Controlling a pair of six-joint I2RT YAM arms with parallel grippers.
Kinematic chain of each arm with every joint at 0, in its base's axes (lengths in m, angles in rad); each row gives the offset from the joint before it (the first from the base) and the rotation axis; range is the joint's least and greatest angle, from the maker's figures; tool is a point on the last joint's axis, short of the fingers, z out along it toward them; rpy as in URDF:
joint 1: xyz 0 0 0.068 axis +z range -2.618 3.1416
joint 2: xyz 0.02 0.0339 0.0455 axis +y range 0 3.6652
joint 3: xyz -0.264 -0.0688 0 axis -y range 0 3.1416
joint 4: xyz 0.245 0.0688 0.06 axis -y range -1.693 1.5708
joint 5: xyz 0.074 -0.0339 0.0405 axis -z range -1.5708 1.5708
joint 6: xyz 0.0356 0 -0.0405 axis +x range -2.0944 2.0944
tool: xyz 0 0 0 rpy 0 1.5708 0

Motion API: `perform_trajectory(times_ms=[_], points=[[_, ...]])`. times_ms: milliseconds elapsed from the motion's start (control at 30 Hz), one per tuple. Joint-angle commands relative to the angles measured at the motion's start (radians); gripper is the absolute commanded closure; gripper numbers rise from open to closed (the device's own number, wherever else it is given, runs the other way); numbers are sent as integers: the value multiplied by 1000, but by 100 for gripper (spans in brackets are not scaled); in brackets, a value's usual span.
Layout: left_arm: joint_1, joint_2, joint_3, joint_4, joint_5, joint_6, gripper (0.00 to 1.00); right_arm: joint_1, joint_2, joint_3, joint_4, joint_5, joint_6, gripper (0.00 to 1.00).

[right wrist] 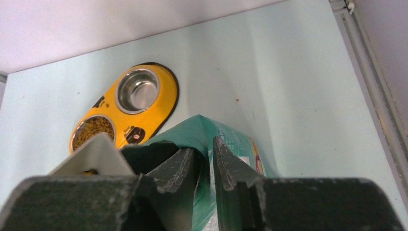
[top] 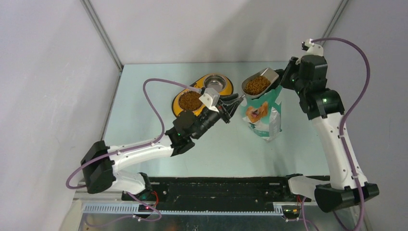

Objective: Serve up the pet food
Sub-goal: Collect the pet food from the pet food bag.

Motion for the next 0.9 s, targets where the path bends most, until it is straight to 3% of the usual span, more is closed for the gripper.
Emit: perform_trajectory(times_ms=[0, 233, 500, 600, 867], points=[[40, 61, 81, 53, -3, -26, 100, -90, 55, 58, -19, -87, 13, 77], [53, 112, 135, 33, 19, -13, 100, -124, 61, 98, 16, -112, -11, 70], [53, 131, 169, 17, 41, -22, 100, -146, -15, 125, 9, -167, 3, 51], [54, 137, 174, 7, 38, -31, 100, -154, -56, 115, 13, -192, 46, 48], [54, 163, 192, 3, 44, -51, 100, -173, -154, 8, 46, -425, 165, 45]])
